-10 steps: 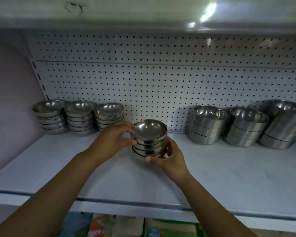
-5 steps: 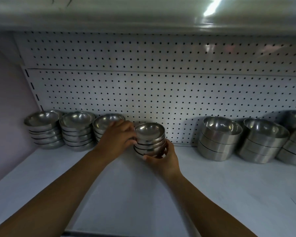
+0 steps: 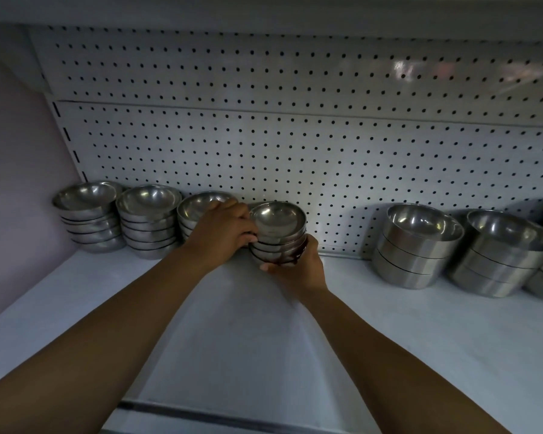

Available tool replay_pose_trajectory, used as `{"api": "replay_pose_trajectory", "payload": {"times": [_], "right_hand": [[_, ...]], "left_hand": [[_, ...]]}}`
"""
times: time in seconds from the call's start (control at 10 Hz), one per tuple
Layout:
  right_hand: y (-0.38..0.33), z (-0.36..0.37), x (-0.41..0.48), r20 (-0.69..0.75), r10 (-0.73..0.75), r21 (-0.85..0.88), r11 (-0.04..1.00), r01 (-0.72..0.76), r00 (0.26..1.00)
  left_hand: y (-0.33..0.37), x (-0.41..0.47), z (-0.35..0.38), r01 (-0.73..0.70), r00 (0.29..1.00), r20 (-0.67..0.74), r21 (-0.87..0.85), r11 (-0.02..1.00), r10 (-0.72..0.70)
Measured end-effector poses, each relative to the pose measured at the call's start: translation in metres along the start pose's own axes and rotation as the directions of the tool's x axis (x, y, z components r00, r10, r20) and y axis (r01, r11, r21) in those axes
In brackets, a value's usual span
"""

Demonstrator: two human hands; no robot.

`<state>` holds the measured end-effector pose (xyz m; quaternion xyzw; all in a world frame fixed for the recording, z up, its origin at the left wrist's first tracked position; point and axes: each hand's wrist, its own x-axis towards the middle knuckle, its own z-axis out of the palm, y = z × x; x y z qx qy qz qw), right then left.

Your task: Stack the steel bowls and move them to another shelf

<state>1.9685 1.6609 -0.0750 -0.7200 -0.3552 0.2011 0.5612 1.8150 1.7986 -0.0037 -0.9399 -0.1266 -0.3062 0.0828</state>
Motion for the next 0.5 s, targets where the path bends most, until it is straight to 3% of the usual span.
{"api": "replay_pose_trajectory", "payload": {"times": [0.3,0.4,0.5], "right_hand": [[0.001,-0.010,0.002,0.080,0.087,-0.089,0.993,-0.080,0.993],[-0.004,-0.024,-0.010,0.116,0.200,-0.042,0.980,-0.196,0.973],[-0.006,-0.035,-0.025,0.078,0.192,-0.136,0.974,-0.180,0.978]], "left_hand": [[-0.001,-0.004,0.004,0.001,1.000,0.000,-0.058,0.998,-0.001],[0.006,-0.012,-0.001,0.057,0.998,-0.016,-0.051,0.997,-0.058],[0.012,-0.022,-0.002,0.087,0.996,-0.025,-0.012,0.996,-0.087]]}}
